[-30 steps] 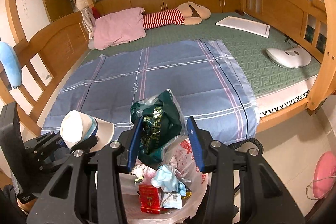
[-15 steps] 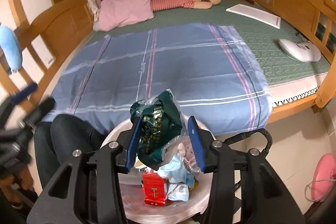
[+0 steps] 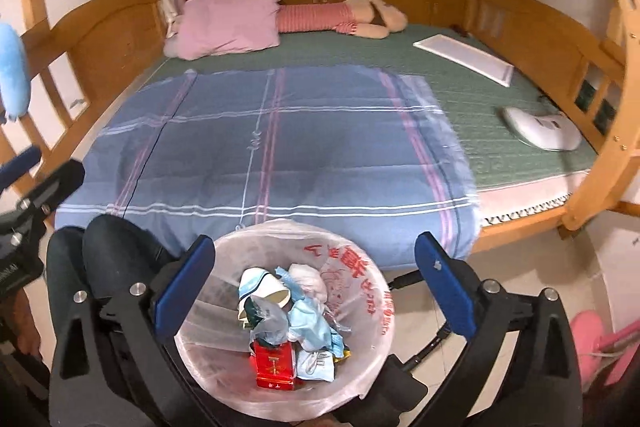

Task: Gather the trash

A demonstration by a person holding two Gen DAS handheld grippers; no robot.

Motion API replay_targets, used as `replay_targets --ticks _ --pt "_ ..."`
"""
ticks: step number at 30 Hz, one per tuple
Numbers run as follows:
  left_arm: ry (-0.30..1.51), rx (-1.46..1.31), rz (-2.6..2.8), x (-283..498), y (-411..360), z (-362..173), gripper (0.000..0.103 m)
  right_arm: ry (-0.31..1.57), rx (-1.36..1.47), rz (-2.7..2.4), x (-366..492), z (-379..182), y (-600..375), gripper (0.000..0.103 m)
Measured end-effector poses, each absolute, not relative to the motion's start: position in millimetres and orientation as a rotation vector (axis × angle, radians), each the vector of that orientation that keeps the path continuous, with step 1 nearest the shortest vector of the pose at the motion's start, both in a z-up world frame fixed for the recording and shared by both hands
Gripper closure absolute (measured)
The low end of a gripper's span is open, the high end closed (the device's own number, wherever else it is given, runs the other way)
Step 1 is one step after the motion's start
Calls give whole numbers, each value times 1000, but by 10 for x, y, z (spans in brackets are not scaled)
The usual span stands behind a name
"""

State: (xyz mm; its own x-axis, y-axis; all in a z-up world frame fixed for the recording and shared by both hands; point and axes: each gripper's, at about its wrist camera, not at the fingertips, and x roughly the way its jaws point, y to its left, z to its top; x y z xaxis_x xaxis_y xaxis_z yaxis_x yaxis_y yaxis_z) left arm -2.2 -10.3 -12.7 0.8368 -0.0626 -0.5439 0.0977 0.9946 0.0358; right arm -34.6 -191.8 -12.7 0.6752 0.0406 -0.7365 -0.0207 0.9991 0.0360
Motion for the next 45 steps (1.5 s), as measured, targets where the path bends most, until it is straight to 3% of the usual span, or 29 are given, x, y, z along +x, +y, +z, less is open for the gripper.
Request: replay_targets --ticks 11,45 --pt "568 64 -70 -62 -70 -70 3 716 97 51 -454 76 -2035 4" --pt "586 72 -79 -46 -50 -80 3 736 77 64 -411 2 -1944 4"
